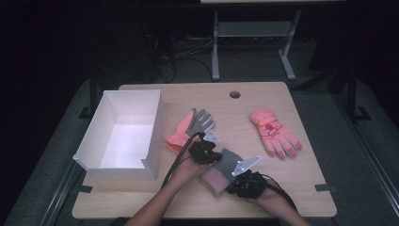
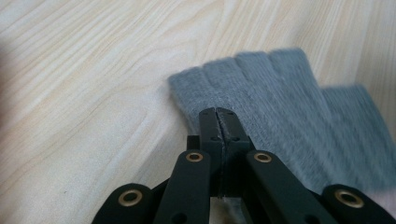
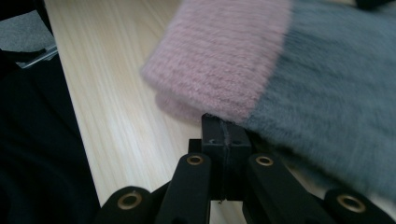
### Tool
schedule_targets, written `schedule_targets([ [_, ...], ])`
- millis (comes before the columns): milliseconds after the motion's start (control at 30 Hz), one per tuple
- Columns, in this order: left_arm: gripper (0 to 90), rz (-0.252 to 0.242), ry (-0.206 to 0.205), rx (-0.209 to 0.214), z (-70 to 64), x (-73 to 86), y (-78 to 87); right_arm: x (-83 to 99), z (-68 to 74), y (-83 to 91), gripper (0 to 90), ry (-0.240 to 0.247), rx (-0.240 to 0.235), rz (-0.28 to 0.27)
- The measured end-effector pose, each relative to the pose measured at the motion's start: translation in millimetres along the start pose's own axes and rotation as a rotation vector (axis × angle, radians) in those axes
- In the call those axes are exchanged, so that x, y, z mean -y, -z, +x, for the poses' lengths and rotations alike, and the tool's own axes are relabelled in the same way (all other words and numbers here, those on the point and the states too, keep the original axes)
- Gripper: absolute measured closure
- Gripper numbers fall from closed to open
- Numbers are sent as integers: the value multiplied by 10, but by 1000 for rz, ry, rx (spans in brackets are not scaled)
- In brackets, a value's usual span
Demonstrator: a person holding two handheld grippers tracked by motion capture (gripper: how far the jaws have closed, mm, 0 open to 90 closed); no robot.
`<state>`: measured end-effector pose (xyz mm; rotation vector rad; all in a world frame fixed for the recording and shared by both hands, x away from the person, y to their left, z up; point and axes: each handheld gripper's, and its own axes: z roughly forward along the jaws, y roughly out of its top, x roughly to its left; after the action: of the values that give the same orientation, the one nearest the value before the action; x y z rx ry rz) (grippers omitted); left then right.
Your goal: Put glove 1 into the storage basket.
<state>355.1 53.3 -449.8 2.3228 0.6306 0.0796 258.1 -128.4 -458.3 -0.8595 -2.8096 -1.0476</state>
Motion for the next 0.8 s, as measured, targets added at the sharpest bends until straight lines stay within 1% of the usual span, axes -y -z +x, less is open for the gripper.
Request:
schedule_targets([
  [67,896,3,-4,1,6,1,5,-60,47,-66,899,11,-5,-1],
  [167,896,-3,2,4,-3,8,4,-129,97,-134,899,27,-11,-6],
  [267,894,-8,7,10,3,10,29,-120,96,-105,888,30,-10,-17],
  [300,874,-4,1,7,9,12,45,-106,83,-73,863,20,-10,-21],
  [333,852,-1,5,6,7,13,65,-87,65,-40,825,19,-13,-32],
  [367,829,8,-2,9,9,15,92,-70,59,-1,778,10,-11,-36],
  [433,751,-22,24,4,-32,23,140,-24,45,71,701,6,3,-41],
  [467,705,-15,18,6,-35,28,179,4,31,108,664,0,4,-46],
  [500,657,-1,3,8,-29,32,218,31,25,150,631,-16,9,-50],
  [533,595,-7,14,16,-41,36,241,58,5,188,606,-24,15,-54],
  [567,537,0,7,23,-41,41,267,84,-15,227,577,-33,19,-61],
  [600,483,3,8,29,-48,48,286,107,-30,272,544,-50,27,-68],
  [633,419,-7,24,33,-68,55,291,133,-52,317,505,-62,40,-74],
  [667,365,3,17,38,-79,60,305,162,-74,360,463,-77,47,-82],
  [700,329,-2,17,41,-101,67,306,197,-102,405,427,-83,58,-87],
  [733,290,4,12,42,-118,71,307,238,-123,447,385,-102,77,-95],
  [767,242,18,-3,43,-136,69,307,286,-152,487,335,-115,97,-106],
  [800,209,18,-3,43,-136,69,307,351,-185,529,291,-133,118,-110],
])
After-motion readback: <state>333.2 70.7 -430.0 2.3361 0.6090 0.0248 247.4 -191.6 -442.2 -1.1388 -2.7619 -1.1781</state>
